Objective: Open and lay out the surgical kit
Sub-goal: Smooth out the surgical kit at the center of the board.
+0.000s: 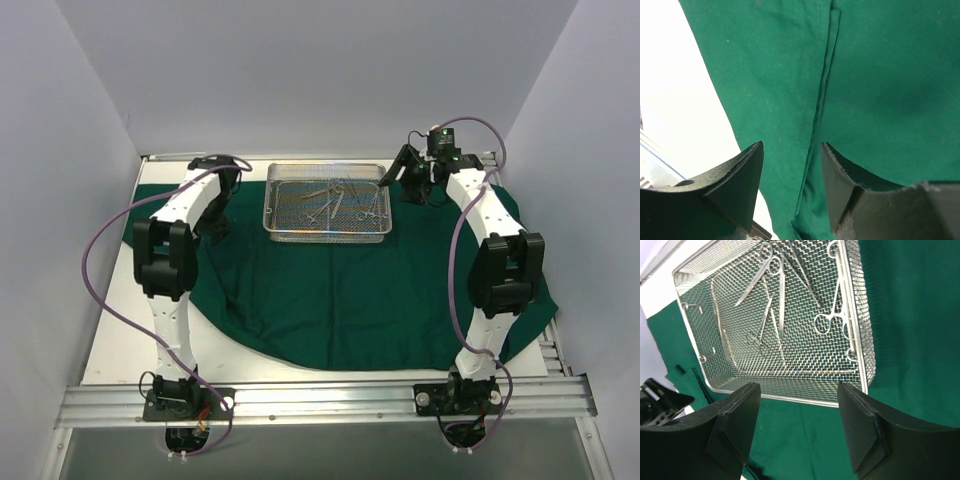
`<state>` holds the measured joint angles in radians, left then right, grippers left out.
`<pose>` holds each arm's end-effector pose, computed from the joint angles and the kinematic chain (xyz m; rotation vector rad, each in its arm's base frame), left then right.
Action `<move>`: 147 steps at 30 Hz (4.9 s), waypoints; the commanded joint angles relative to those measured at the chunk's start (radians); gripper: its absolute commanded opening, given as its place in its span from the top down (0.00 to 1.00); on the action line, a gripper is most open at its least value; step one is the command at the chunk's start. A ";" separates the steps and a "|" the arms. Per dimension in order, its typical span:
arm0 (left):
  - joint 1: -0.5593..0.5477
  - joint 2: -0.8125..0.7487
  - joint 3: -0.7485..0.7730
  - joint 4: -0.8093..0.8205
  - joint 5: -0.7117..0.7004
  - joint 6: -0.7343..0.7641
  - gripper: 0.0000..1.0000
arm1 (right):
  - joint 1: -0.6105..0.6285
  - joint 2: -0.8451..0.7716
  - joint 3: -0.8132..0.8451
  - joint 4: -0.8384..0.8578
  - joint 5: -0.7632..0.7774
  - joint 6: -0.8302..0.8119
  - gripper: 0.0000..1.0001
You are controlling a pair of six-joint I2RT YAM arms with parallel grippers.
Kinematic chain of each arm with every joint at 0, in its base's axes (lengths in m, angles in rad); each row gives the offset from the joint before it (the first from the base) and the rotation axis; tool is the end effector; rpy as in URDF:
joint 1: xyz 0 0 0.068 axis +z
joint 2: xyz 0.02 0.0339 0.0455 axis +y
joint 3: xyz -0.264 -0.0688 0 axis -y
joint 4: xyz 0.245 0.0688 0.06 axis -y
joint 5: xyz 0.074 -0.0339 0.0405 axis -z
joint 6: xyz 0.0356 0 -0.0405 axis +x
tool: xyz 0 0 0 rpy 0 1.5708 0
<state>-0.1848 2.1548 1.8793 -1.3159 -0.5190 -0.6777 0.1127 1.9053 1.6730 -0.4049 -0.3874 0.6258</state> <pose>0.4117 -0.0590 0.2199 -0.6901 2.7754 0.7021 0.4405 0.0634 0.3012 0.3590 2.2528 0.8282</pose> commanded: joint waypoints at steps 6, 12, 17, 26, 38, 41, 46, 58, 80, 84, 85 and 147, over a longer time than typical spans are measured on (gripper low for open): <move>-0.001 0.066 -0.023 0.041 -0.039 -0.011 0.46 | 0.007 -0.066 -0.029 0.031 -0.038 0.005 0.37; 0.001 0.114 -0.025 0.058 -0.049 -0.003 0.49 | 0.007 -0.060 -0.035 0.035 -0.044 0.000 0.37; 0.016 0.117 -0.057 0.078 -0.053 0.004 0.51 | 0.007 -0.055 -0.041 0.040 -0.051 0.002 0.37; 0.034 0.070 -0.095 0.083 -0.056 0.014 0.76 | 0.019 -0.045 -0.041 0.049 -0.062 0.012 0.37; 0.186 -0.263 -0.354 0.029 -0.075 -0.034 0.98 | 0.168 -0.015 0.043 0.067 -0.090 0.032 0.37; 0.302 -0.355 -0.464 0.018 -0.040 -0.048 0.98 | 0.229 -0.012 0.063 0.080 -0.108 0.029 0.37; 0.392 -0.498 -0.606 0.017 -0.029 -0.043 0.95 | 0.298 -0.038 -0.010 0.132 -0.139 0.048 0.37; 0.519 -0.626 -0.696 -0.109 0.066 -0.114 0.28 | 0.332 -0.022 -0.015 0.140 -0.176 0.049 0.37; 0.449 -0.593 -0.535 0.014 0.221 -0.129 0.98 | 0.298 0.009 0.034 0.061 -0.128 0.003 0.36; 0.449 -0.549 -0.569 0.035 0.224 -0.117 0.98 | 0.295 0.006 0.028 0.072 -0.119 0.006 0.36; 0.449 -0.517 -0.575 0.034 0.223 -0.115 0.98 | 0.294 0.005 0.024 0.078 -0.119 0.009 0.36; 0.401 -0.452 -0.312 0.260 0.249 0.088 0.94 | 0.124 -0.026 -0.128 0.121 -0.117 -0.024 0.46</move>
<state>0.2787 1.6646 1.4910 -1.2297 -0.3531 -0.7151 0.3027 1.9244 1.5448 -0.2356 -0.5587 0.6422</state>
